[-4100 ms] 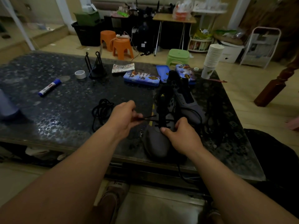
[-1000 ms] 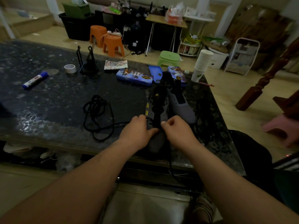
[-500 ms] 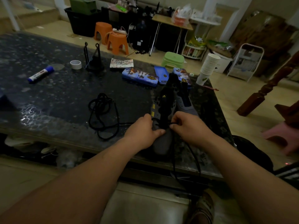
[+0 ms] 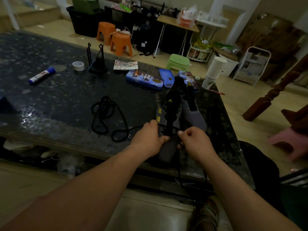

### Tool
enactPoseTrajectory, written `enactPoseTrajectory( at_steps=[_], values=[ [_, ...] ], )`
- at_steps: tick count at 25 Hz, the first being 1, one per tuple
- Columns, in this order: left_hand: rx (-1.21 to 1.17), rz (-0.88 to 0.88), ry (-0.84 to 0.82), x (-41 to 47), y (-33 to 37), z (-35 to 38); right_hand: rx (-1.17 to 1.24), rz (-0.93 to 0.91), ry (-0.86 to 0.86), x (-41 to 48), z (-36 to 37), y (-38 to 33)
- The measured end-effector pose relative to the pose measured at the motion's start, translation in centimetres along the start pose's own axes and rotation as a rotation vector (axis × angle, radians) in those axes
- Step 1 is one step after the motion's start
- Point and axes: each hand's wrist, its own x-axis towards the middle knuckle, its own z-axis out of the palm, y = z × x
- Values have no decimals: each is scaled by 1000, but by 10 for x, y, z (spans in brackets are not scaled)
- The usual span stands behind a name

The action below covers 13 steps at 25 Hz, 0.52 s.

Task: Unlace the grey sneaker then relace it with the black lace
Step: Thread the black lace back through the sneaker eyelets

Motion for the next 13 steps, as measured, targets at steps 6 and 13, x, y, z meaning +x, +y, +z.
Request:
enactPoseTrajectory(
  at_steps=[6, 13],
  values=[
    [5, -18, 2, 1, 2, -2, -142, -85, -27, 2, -3, -8],
    [-44, -43, 0, -8, 5, -5, 329, 87, -386, -45, -21, 7]
  ],
)
